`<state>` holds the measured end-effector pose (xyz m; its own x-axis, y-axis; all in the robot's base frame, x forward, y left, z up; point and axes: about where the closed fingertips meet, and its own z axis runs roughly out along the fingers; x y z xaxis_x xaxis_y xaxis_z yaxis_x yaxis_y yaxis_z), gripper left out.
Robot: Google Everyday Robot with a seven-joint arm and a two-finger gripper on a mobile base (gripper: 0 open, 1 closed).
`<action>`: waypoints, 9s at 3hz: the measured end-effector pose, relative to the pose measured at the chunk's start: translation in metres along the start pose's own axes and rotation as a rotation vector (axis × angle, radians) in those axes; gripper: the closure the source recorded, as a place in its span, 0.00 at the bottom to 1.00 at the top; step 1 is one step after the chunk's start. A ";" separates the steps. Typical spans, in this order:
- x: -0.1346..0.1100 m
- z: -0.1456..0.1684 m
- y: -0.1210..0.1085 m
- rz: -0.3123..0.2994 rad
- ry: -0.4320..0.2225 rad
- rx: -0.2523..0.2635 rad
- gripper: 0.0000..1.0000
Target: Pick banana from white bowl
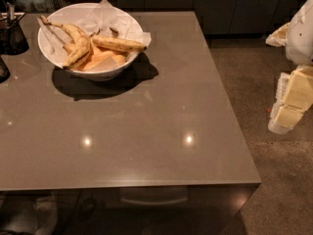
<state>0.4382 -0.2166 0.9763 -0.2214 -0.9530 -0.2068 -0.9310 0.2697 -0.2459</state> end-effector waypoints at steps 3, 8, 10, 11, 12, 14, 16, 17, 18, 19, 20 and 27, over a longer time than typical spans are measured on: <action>-0.024 0.008 -0.025 0.053 0.013 -0.004 0.00; -0.121 0.073 -0.121 0.058 0.016 -0.064 0.00; -0.163 0.069 -0.146 -0.001 -0.019 -0.028 0.00; -0.215 0.069 -0.167 -0.100 -0.007 0.020 0.00; -0.233 0.070 -0.173 -0.113 -0.041 0.048 0.00; -0.283 0.080 -0.178 -0.117 -0.147 0.015 0.00; -0.291 0.081 -0.187 -0.100 -0.214 0.029 0.00; -0.317 0.097 -0.177 -0.118 -0.275 -0.051 0.00; -0.334 0.110 -0.172 -0.130 -0.294 -0.097 0.00; -0.345 0.118 -0.167 -0.122 -0.307 -0.130 0.09; -0.351 0.125 -0.166 -0.113 -0.311 -0.150 0.27; -0.344 0.189 -0.175 -0.013 -0.237 -0.236 0.37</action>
Offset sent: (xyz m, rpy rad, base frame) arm 0.0150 0.0073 0.0026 -0.0239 -0.0378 -0.0763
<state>0.7315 0.0901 0.9117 -0.1614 -0.8901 -0.4261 -0.9810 0.1919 -0.0293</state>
